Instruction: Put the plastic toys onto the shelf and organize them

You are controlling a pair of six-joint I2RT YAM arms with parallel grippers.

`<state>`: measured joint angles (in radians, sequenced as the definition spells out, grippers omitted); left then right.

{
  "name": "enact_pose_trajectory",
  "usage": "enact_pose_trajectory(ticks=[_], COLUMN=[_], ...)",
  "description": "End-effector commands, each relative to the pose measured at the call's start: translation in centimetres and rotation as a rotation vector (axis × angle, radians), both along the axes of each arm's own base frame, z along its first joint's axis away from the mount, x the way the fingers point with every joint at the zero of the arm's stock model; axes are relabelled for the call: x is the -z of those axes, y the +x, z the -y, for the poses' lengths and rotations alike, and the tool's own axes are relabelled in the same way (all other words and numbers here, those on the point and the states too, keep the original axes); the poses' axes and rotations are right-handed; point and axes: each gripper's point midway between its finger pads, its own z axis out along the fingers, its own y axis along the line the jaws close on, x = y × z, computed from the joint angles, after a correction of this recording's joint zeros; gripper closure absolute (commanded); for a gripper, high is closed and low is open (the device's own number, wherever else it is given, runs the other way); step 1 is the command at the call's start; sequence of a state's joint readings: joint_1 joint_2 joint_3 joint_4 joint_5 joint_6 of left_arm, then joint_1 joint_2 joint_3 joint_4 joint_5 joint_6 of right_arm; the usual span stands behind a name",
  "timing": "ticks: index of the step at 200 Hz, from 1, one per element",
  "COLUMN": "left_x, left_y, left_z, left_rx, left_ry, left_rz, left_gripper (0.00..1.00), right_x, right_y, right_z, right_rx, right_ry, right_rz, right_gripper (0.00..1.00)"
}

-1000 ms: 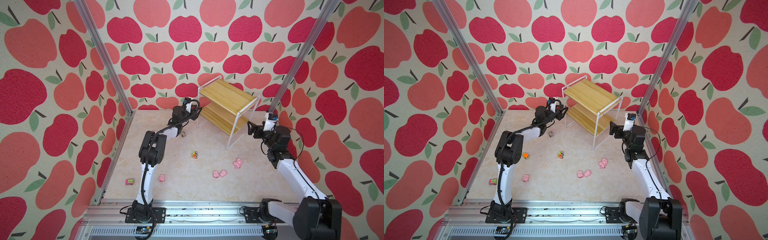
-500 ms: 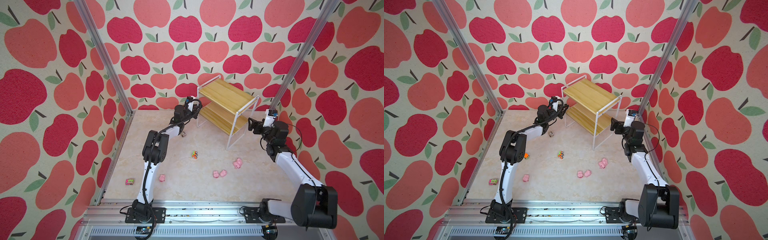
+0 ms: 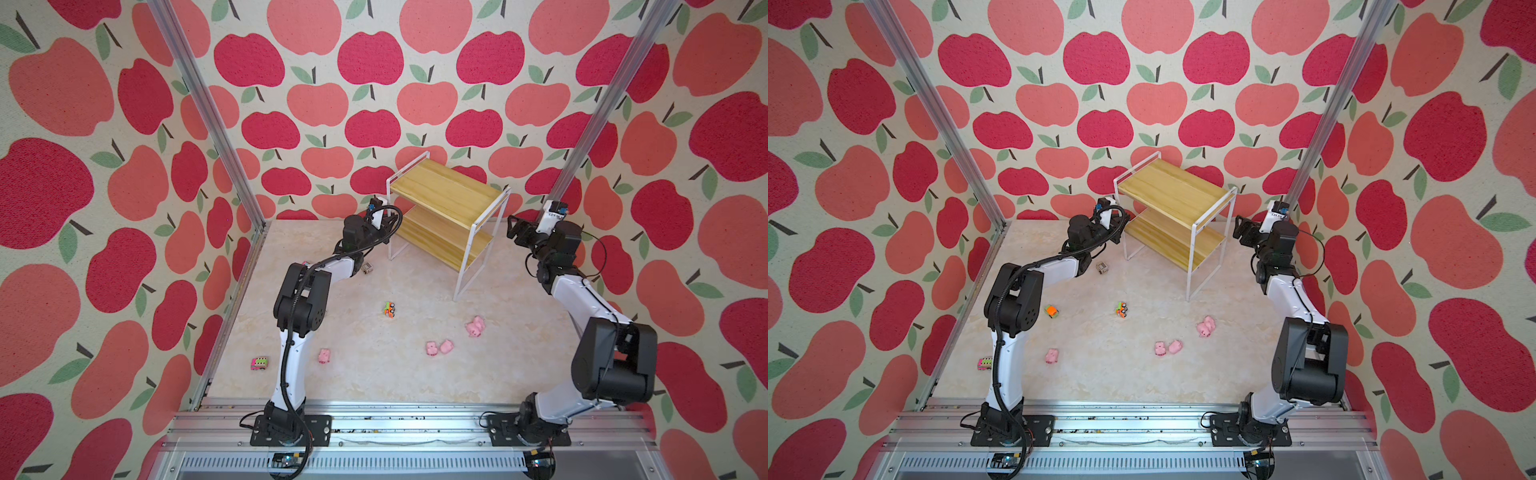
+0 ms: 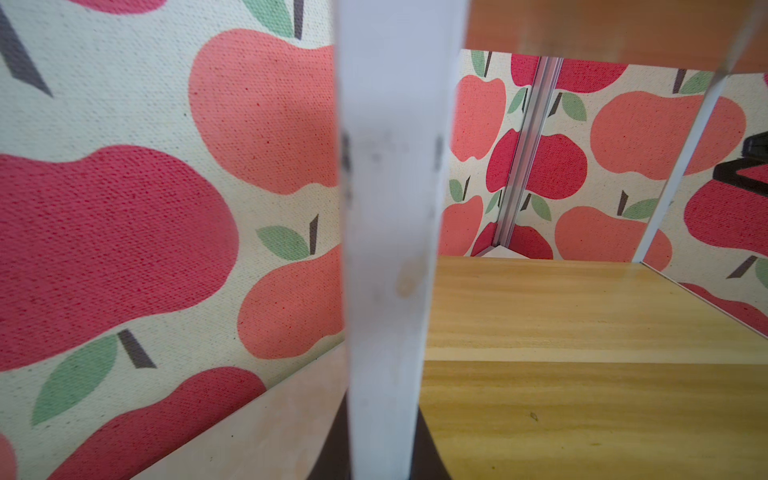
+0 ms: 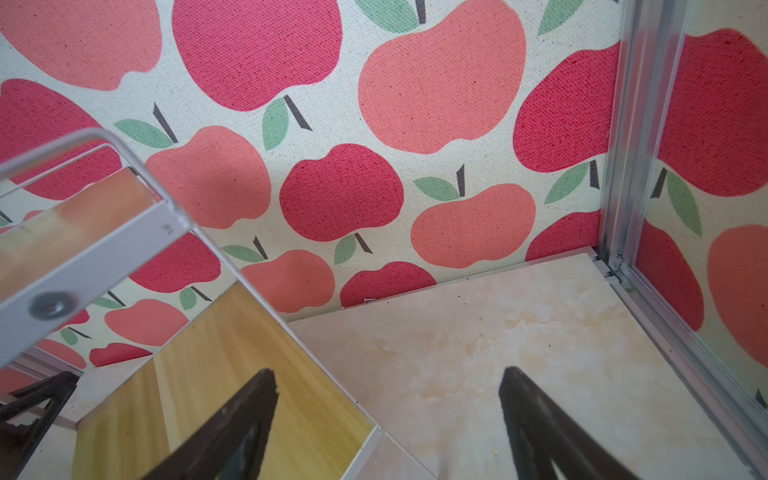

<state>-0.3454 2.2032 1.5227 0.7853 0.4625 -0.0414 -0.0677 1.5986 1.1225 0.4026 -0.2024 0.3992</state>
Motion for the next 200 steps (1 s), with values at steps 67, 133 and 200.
enact_pose_trajectory(ticks=[67, 133, 200], left_x=[-6.6, -6.3, -4.9], left_y=[-4.1, -8.0, -10.5], left_z=[-4.4, -6.8, -5.5], left_rx=[-0.142, -0.222, -0.212], left_ry=[-0.068, -0.026, -0.009], left_rz=[0.053, 0.071, 0.053], left_gripper=[0.86, 0.85, 0.84], right_x=[-0.7, -0.4, -0.7], right_y=[6.8, 11.6, 14.8], right_z=[-6.4, -13.3, -16.4], right_rx=[-0.040, -0.065, -0.145], right_ry=[0.152, 0.202, 0.198], right_rz=[-0.077, -0.099, -0.109], right_gripper=[0.17, 0.17, 0.16])
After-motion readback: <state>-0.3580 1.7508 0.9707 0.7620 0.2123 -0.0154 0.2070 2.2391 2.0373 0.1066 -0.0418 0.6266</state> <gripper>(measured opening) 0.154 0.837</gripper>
